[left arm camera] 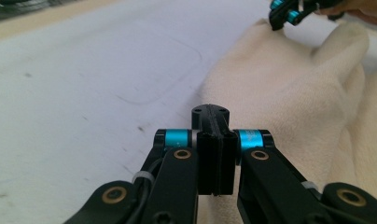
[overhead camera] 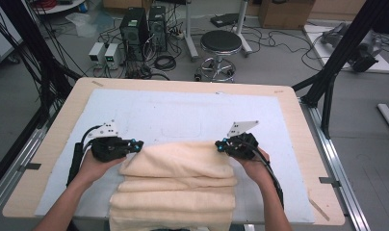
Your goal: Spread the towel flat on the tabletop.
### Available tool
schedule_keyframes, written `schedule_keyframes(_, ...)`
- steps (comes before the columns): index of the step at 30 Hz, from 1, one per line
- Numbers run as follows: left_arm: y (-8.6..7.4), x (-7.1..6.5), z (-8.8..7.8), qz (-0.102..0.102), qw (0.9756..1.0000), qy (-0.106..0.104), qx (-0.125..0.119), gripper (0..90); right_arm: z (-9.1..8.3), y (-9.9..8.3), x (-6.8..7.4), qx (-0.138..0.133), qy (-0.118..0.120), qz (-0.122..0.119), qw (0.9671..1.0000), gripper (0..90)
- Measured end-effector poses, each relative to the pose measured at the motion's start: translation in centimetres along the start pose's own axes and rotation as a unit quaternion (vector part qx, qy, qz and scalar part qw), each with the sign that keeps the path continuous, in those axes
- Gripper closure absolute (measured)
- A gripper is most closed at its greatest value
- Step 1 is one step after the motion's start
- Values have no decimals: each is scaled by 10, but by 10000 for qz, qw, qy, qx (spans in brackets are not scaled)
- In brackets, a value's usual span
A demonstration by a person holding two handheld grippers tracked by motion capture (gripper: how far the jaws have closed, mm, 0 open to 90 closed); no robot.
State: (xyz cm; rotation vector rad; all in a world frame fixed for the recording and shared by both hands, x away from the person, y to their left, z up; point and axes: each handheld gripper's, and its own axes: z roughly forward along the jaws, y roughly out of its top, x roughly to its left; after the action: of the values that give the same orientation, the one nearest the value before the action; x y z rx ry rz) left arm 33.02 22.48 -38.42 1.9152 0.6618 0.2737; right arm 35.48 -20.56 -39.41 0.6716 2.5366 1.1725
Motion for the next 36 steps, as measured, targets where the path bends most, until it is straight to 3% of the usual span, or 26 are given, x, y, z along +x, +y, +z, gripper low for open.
schedule_keyframes(3,14,2,-9,-19,9988,287,-386,895,-10,13,-5,-293,-282,-76,9991,879)
schedule_keyframes(5,18,-1,-10,48,9986,332,-402,895,-18,19,-7,-461,-314,-48,9984,877)
schedule_keyframes(8,11,-10,0,200,9996,196,66,895,-14,15,-7,-244,-274,-49,9993,876)
schedule_keyframes(10,0,-19,8,268,9989,-26,381,895,-6,7,-4,20,-194,-26,9998,874)
schedule_keyframes(13,-20,-29,16,229,9963,-333,761,894,3,-5,3,286,-14,-51,9996,871)
schedule_keyframes(14,-26,-32,18,208,9943,-420,963,895,6,-7,6,406,86,-40,9991,871)
schedule_keyframes(18,-38,-41,17,249,9890,-773,1235,867,5,-19,17,480,177,-154,9986,871)
schedule_keyframes(21,-34,-41,12,275,9905,-842,1056,719,0,-25,22,402,215,-147,9989,869)
schedule_keyframes(23,-27,-37,6,269,9931,-735,879,645,-3,-26,25,339,247,-176,9990,869)
schedule_keyframes(25,-18,-29,2,166,9964,-569,609,636,-5,-26,27,344,260,-200,9989,867)
schedule_keyframes(27,-11,-20,-1,142,9986,-323,394,644,-6,-26,27,318,255,-206,9990,867)
schedule_keyframes(28,-8,-11,-1,6,9996,-86,285,650,-6,-26,26,323,283,-203,9989,867)
schedule_keyframes(32,-13,4,12,-45,9979,426,494,655,-7,-26,24,201,303,-223,9991,864)
schedule_keyframes(36,-19,11,27,11,9949,556,840,631,-7,-28,21,150,343,-154,9992,857)
